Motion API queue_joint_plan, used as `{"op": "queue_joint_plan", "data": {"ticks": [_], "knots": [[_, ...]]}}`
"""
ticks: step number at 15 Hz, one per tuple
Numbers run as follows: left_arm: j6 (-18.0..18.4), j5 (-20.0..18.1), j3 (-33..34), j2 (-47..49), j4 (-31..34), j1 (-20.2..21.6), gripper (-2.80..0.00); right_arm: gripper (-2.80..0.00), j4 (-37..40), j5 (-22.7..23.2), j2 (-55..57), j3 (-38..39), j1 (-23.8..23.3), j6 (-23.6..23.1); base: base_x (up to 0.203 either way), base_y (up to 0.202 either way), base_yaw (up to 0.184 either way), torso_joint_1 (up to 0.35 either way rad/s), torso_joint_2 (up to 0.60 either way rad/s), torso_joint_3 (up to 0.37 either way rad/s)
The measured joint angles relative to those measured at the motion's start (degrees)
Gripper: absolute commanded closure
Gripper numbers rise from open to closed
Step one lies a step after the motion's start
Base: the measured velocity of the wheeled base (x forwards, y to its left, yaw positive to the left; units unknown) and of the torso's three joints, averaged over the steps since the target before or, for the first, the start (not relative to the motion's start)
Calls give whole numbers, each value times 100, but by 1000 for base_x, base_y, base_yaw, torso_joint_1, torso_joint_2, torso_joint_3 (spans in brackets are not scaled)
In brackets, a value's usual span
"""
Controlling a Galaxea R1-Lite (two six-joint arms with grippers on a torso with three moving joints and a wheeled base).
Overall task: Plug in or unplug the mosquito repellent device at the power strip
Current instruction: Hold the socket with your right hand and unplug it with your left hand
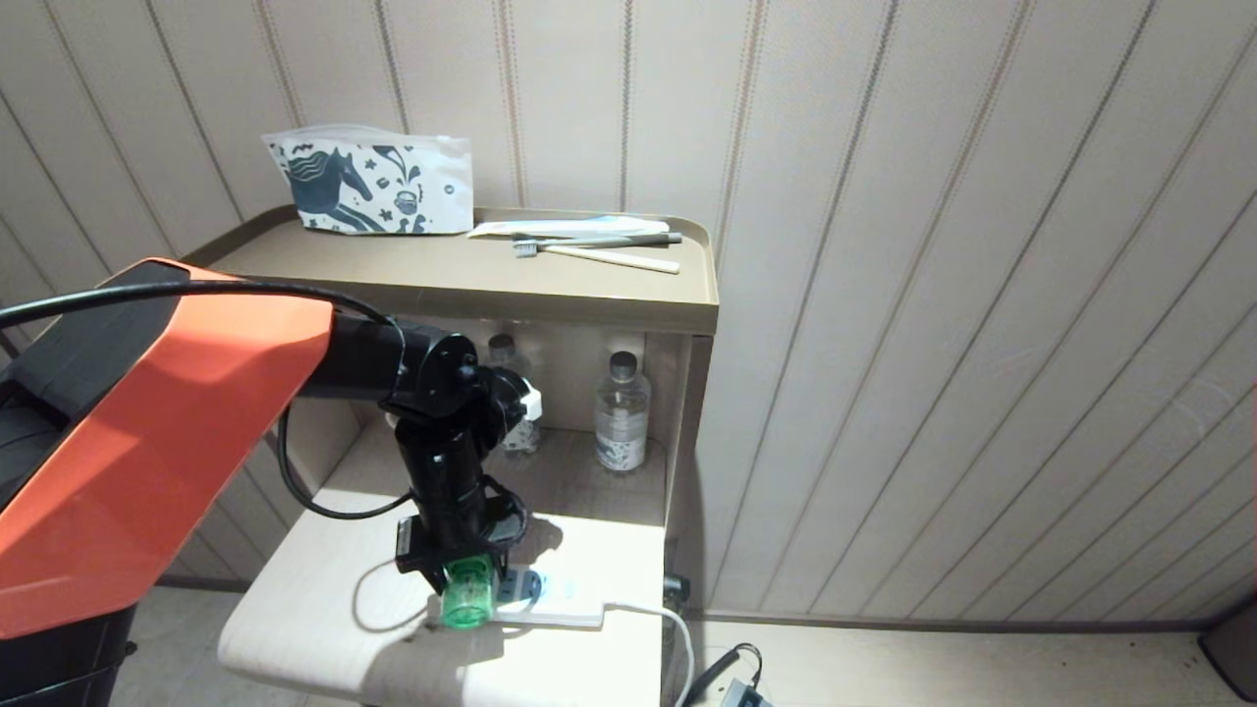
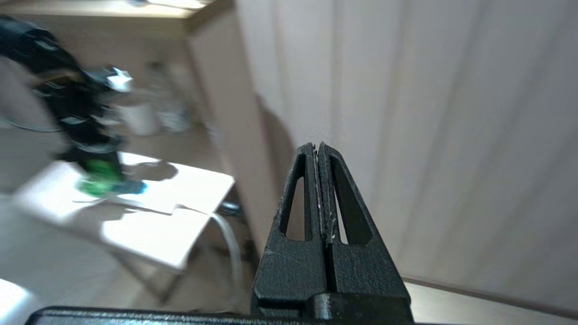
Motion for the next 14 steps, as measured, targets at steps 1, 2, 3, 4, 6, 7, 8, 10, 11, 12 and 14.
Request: {"op": "queue_joint_plan", "data": {"ticks": [1, 2, 3, 4, 6, 7, 8, 10, 11, 12, 14], "knots": [[-1, 0, 0, -20, 1, -7, 0, 0, -113, 359, 547, -203, 31, 107, 0, 0, 0, 0, 0, 0], [-11, 0, 6, -29, 0, -12, 0, 0, -254, 713, 1075, -360, 72, 187, 0, 0, 0, 0, 0, 0], [-17, 0, 15, -41, 0, -11, 0, 0, -420, 1035, 1639, -490, 163, 241, 0, 0, 0, 0, 0, 0], [-17, 0, 26, -60, 0, -7, 0, 0, -599, 1174, 2098, -590, 340, 270, 0, 0, 0, 0, 0, 0], [-19, 13, 47, -103, 0, -7, 0, 0, -949, 884, 3036, -759, 1063, 307, 0, 0, 0, 0, 0, 0], [-19, 13, 50, -119, -1, -5, 0, 0, -1092, 576, 3408, -827, 1560, 319, 0, 0, 0, 0, 0, 0], [-19, 42, 50, -127, 0, -7, 0, 0, -1276, 155, 3829, -892, 2114, 322, 0, 0, 0, 0, 0, 0], [-17, 73, 37, -138, 1, -2, 0, 0, -1715, -827, 4727, -970, 3011, 291, 0, 0, 0, 0, 0, 0], [-18, 71, 34, -141, 0, -5, 0, 0, -1955, -1327, 5166, -1003, 3426, 268, 0, 0, 0, 0, 0, 0], [-19, 64, 20, -131, -4, -5, 0, 0, -2169, -1830, 5603, -1048, 3793, 249, 0, 0, 0, 0, 0, 0], [-21, 57, 4, -97, -46, -7, 0, 0, -2335, -2072, 6360, -1134, 4260, 224, 0, 0, 0, 0, 0, 0]]}}
